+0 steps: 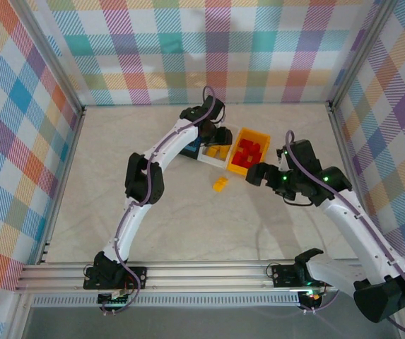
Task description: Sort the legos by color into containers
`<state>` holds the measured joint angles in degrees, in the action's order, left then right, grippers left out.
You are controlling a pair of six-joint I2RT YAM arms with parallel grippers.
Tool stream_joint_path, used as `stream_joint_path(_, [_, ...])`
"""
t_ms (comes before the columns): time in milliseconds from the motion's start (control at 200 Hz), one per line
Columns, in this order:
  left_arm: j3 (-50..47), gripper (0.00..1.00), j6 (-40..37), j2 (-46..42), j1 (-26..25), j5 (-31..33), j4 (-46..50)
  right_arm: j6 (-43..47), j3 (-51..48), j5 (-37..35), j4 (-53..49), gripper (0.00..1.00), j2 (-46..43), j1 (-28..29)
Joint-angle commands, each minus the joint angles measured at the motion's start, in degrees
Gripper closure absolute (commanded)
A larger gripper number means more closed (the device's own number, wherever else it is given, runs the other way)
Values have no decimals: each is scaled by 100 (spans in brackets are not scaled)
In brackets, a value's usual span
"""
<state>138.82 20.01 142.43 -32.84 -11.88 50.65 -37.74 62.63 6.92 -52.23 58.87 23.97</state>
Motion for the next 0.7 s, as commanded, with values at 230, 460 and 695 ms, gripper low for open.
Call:
stream_joint_path(230, [-59, 43, -36, -315, 50, -63, 82, -103, -207, -130, 104, 0, 67, -32])
stream_joint_path(460, [-200, 42, -347, -710, -3, 82, 471, -80, -295, 59, 373, 0, 181, -33])
stream_joint_path(695, [-1397, 40, -1026, -1640, -326, 369, 722, 38, -339, 132, 502, 0, 283, -41])
